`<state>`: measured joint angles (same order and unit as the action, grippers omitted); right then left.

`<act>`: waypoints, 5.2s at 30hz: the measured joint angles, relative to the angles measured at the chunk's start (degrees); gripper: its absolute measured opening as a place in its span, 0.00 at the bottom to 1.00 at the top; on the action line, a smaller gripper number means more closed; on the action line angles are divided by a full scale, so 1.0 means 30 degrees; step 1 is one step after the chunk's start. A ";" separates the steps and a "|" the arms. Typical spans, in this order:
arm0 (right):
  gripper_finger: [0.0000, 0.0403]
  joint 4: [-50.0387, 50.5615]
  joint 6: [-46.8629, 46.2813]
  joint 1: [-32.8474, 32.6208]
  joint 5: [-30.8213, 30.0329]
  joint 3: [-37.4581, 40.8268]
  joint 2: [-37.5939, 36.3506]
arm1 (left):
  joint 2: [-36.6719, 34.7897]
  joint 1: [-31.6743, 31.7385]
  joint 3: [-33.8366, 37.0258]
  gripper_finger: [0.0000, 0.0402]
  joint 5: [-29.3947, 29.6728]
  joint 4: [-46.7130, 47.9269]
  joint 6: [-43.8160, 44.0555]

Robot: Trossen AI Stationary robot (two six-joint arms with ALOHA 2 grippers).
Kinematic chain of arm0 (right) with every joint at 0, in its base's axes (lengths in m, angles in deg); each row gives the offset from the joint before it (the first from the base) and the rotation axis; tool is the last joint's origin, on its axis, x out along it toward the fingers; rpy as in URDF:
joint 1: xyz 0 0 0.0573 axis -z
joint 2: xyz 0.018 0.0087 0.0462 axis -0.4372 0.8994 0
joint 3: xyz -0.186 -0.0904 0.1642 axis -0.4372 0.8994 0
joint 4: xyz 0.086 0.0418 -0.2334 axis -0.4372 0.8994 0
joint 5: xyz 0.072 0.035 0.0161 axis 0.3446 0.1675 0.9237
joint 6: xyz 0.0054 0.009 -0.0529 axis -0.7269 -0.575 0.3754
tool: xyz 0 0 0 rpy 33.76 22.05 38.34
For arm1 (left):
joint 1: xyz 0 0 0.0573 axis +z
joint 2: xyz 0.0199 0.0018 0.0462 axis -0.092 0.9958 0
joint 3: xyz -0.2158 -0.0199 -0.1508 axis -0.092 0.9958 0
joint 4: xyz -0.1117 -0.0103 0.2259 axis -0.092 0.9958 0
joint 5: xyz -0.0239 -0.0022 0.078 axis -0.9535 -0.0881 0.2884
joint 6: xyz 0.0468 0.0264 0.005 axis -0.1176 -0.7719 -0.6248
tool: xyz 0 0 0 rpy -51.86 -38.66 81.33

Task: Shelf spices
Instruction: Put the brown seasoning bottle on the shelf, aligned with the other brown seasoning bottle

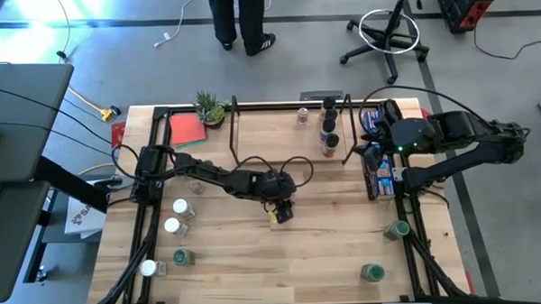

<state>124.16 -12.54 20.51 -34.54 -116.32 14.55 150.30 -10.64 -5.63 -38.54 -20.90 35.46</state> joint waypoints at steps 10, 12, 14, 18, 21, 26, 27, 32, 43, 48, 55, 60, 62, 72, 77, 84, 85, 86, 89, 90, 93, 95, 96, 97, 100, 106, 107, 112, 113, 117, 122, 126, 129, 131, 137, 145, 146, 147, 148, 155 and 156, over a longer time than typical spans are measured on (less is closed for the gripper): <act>0.65 0.0003 -0.0206 0.0007 -0.0453 0.0000 -0.0003 | -0.0474 0.0697 -0.6410 0.40 0.0477 0.5030 -0.2058; 0.65 0.0000 -0.0206 0.0000 -0.0558 -0.0003 0.0000 | -0.0488 0.1734 -0.7836 0.40 0.0507 0.5654 -0.2551; 0.65 -0.0008 -0.0206 0.0000 -0.0836 0.0000 -0.0003 | -0.0496 0.2981 -0.8325 0.40 0.0620 0.5579 -0.2864; 0.65 -0.0300 -0.0199 0.0007 -0.1321 -0.0006 -0.0003 | -0.0222 0.5635 -0.8252 0.40 -0.0461 0.5129 -0.2869; 0.65 -0.0482 -0.0155 0.0001 -0.1480 -0.0001 0.0020 | 0.0647 0.7094 -0.8265 0.40 -0.2086 0.4453 -0.2889; 0.65 -0.0546 -0.0199 0.0004 -0.1655 -0.0007 0.0179 | 0.1937 0.7945 -0.8217 0.40 -0.2649 0.3761 -0.3047; 0.65 -0.0539 -0.0199 0.0005 -0.1650 -0.0007 0.0222 | 0.2045 0.7993 -0.8229 0.40 -0.2492 0.3582 -0.3056; 0.65 -0.0542 -0.0206 0.0007 -0.1655 -0.0007 0.0428 | 0.2601 0.8174 -0.8252 0.41 -0.1640 0.3507 -0.3627; 0.65 -0.0546 -0.0347 0.0029 -0.1833 -0.0007 0.0609 | 0.2856 0.8260 -0.8252 0.52 -0.0938 0.1601 -0.5044; 0.65 -0.0571 -0.0354 0.0029 -0.1844 -0.0007 0.0609 | 0.2856 0.8459 -0.8259 0.48 -0.0891 0.1633 -0.4930; 0.65 -0.0578 -0.0651 0.0029 -0.1946 -0.0007 0.0609 | 0.1651 0.8265 -0.8264 0.42 -0.0894 0.2528 -0.6129; 0.65 -0.0549 -0.0641 0.0022 -0.2069 -0.0007 0.0609 | 0.1433 0.7973 -0.8278 0.30 -0.3146 0.4048 -0.6104; 0.65 -0.0540 -0.0517 0.0029 -0.2235 -0.0007 0.0603 | 0.1921 0.7810 -0.8252 0.24 -0.3438 0.4177 -0.6072; 0.65 -0.0379 -0.0498 0.0029 -0.2301 -0.0007 0.0602 | 0.3176 0.7841 -0.8259 0.01 -0.2857 0.3161 -0.7559; 0.65 -0.0357 -0.0492 0.0022 -0.2289 -0.0007 0.0602 | 0.3362 0.8136 -0.8288 0.01 -0.2936 0.2599 -0.8638; 0.65 -0.0188 -0.0490 0.0058 -0.2289 -0.0007 0.0602 | 0.3387 0.8583 -0.8281 0.00 -0.2966 0.1926 -0.9417; 0.65 -0.0187 -0.0490 0.0058 -0.2289 -0.0007 0.0602 | 0.3387 0.8639 -0.8276 0.00 -0.3011 0.1782 -0.9424; 0.65 -0.0187 -0.0490 0.0058 -0.2301 -0.0007 0.0602 | 0.3387 0.8700 -0.8273 0.00 -0.3068 0.1589 -0.9430; 0.65 -0.0187 -0.0488 0.0058 -0.2303 -0.0007 0.0602 | 0.3380 0.8801 -0.8273 0.00 -0.3072 0.1207 -0.9694; 0.65 -0.0182 -0.0483 0.0058 -0.2303 -0.0007 0.0602 | 0.3377 0.8801 -0.8274 0.00 -0.3071 0.1210 -0.9729; 0.65 -0.0133 -0.0483 0.0058 -0.2303 -0.0007 0.0602 | 0.3143 0.8588 -0.8708 0.00 -0.3359 0.2197 -0.9723; 0.65 0.0103 -0.0483 0.0058 -0.1916 -0.0007 0.0602 | 0.2709 0.8158 -0.9364 0.00 -0.3404 0.3697 -0.9723; 0.65 0.0299 -0.0479 0.0058 -0.1427 -0.0007 0.0591 | 0.2433 0.7893 -0.9774 0.00 -0.3405 0.4322 -0.9715; 0.65 0.0537 -0.0483 0.0066 -0.0816 -0.0015 0.0591 | 0.2108 0.7614 -1.0101 0.00 -0.3394 0.4966 -0.9605; 0.65 0.1304 -0.0328 -0.0282 0.2102 0.0017 0.0595 | 0.1092 0.6567 -1.0826 0.00 -0.3312 0.6464 -0.8890; 0.65 0.1034 -0.0654 -0.3705 0.8910 0.1816 0.0588 | -0.1407 0.4085 -1.0976 0.00 -0.1959 0.6621 -0.6535; 0.65 0.1056 -0.0658 -0.4483 0.9899 0.2354 0.0588 | -0.1712 0.3704 -1.0966 0.00 -0.1663 0.6760 -0.6139; 0.65 0.0780 -0.0135 -0.7605 1.4034 0.4978 0.0588 | -0.2260 0.2024 -1.0925 0.00 -0.0228 0.6777 -0.4958; 0.65 0.0515 -0.0105 -0.7986 1.4593 0.5501 0.0595 | -0.2286 0.1751 -1.0925 0.00 -0.0073 0.6883 -0.4817; 0.65 -0.2492 -0.0704 -0.8957 1.5898 0.7465 0.0606 | -0.2289 0.0820 -1.0925 0.00 -0.0039 0.8039 -0.3377; 0.65 -0.5704 -0.0540 -0.9602 1.3961 0.8561 0.1144 | -0.2503 -0.0273 -1.0896 0.00 0.0034 1.2013 -0.0843; 0.65 -0.5650 -0.0216 -0.9386 1.0454 0.8575 0.1878 | -0.3354 -0.0815 -1.0896 0.00 -0.0502 1.6821 0.3013; 0.65 -0.5846 0.0213 -0.8703 0.8108 0.8575 0.2234 | -0.4185 -0.1026 -1.0904 0.00 -0.0913 2.0325 0.5638; 0.65 -0.6076 0.0670 -0.8078 0.6675 0.8575 0.2336 | -0.4725 -0.1158 -1.0904 0.01 -0.0922 2.2917 0.8390; 0.65 -0.5981 0.1012 -0.5519 0.3926 0.8275 0.2314 | -0.6546 -0.1792 -0.9898 0.14 -0.2473 2.7093 1.4357; 0.65 -0.6472 0.1700 -0.3450 0.2127 0.7194 0.2300 | -0.9245 -0.1859 -0.4237 0.43 -0.3985 2.7011 1.8794; 0.65 -0.6626 0.2056 -0.3289 0.2010 0.7108 0.2300 | -0.9526 -0.1590 -0.3387 0.46 -0.4028 2.6924 1.8852; 0.65 -0.6791 0.2443 -0.3129 0.2010 0.7012 0.2300 | -0.9791 -0.1271 -0.2592 0.49 -0.4094 2.6777 1.8762; 0.65 -0.6902 0.2773 -0.2999 0.2017 0.6925 0.2300 | -1.0046 -0.0925 -0.1811 0.52 -0.4130 2.6502 1.8511; 0.65 -0.6984 0.3563 -0.2413 0.2017 0.6510 0.2300 | -1.0615 0.1287 0.2704 0.59 -0.4677 2.4528 1.6336; 0.65 -0.6967 0.3490 -0.2412 0.2017 0.6465 0.2300 | -1.0616 0.1546 0.3175 0.59 -0.4467 2.4537 1.6016</act>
<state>103.25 -2.08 13.28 -28.49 -96.92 21.45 118.46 -6.01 3.90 -51.95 52.71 83.51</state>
